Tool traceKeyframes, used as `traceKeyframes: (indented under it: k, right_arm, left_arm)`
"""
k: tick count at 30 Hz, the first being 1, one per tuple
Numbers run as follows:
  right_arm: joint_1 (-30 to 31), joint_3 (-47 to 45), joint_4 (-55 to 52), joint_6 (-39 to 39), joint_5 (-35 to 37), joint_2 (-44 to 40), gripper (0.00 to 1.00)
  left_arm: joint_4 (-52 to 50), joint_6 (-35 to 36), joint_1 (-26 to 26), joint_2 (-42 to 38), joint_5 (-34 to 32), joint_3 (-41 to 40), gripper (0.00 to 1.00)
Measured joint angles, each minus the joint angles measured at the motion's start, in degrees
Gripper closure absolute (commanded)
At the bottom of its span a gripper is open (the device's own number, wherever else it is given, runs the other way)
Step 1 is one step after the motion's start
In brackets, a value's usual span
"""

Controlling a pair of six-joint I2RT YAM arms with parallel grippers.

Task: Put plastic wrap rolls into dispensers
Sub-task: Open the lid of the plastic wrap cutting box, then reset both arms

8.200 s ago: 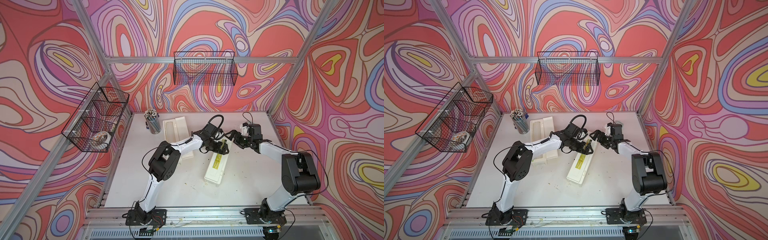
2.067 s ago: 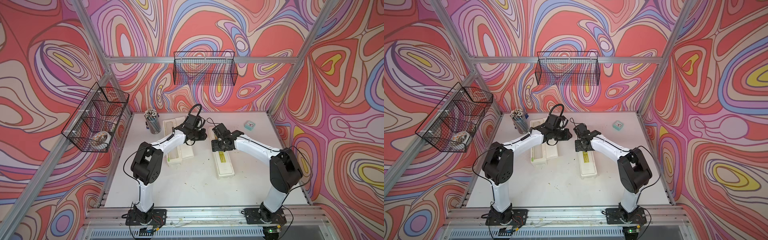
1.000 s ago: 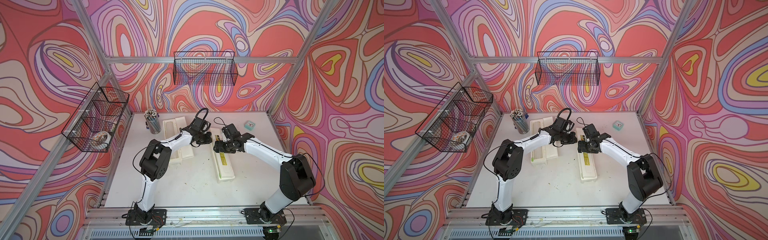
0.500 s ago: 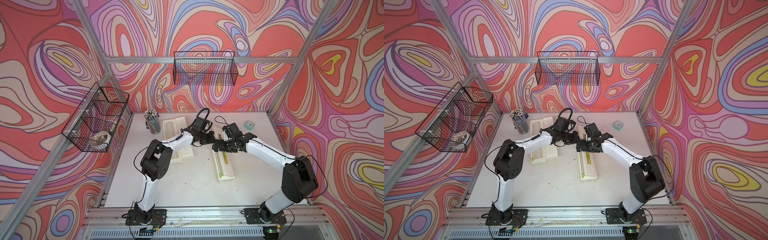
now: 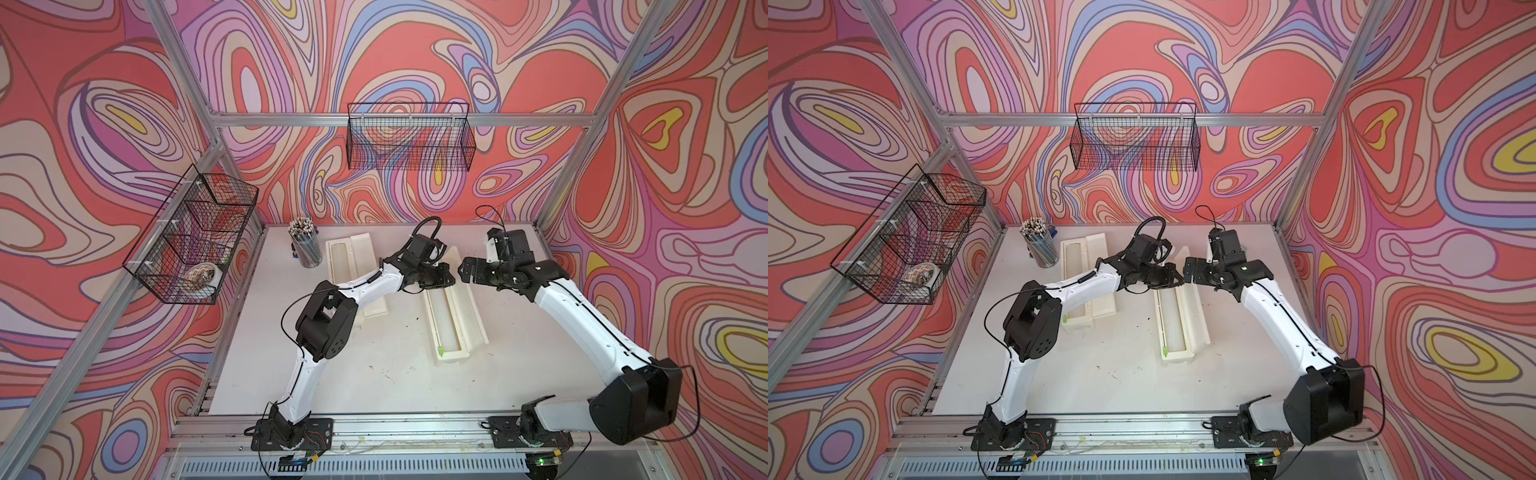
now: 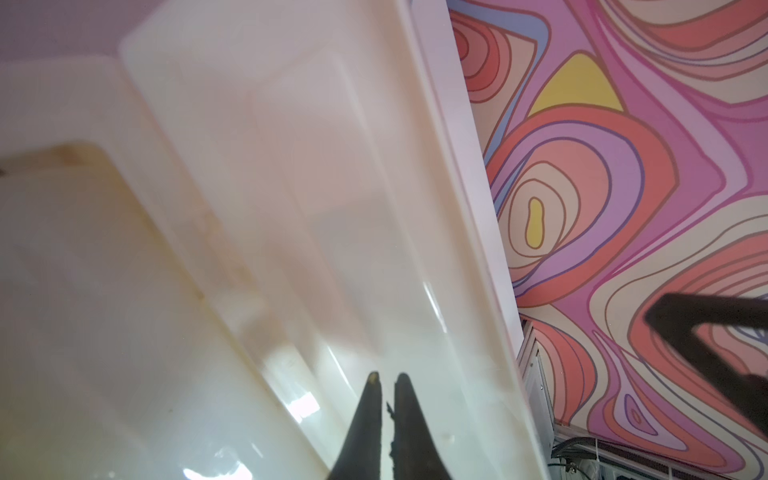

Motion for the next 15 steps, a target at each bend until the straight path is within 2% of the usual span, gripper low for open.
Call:
traceKeyframes:
  k: [4, 7, 11, 14, 15]
  right_arm:
    - [-0.2, -2.1, 0.2, -0.8, 0.5, -0.5, 0.02]
    - [-0.2, -4.5, 0.7, -1.1, 0.7, -0.4, 0.02]
    - [-0.3, -7.6, 2.8, -2.1, 1.6, -0.5, 0.02]
    - [-0.5, -10.5, 6.4, -3.0, 3.1, -1.0, 0.02]
    - [-0.6, -11.6, 7.9, -3.4, 4.0, -1.3, 0.02]
  left_arm:
    - [-5.0, 3.8, -0.6, 0.7, -2.8, 4.5, 0.88]
    - [-5.6, 6.5, -0.6, -0.6, -6.4, 4.8, 0.89]
    - [-6.9, 12.6, -0.5, -7.5, -13.6, -0.3, 0.85]
    - [-6.6, 18.0, 0.0, -17.3, -19.6, -7.6, 0.82]
    - [-6.0, 19.6, 0.7, -21.5, -21.2, -11.0, 0.79]
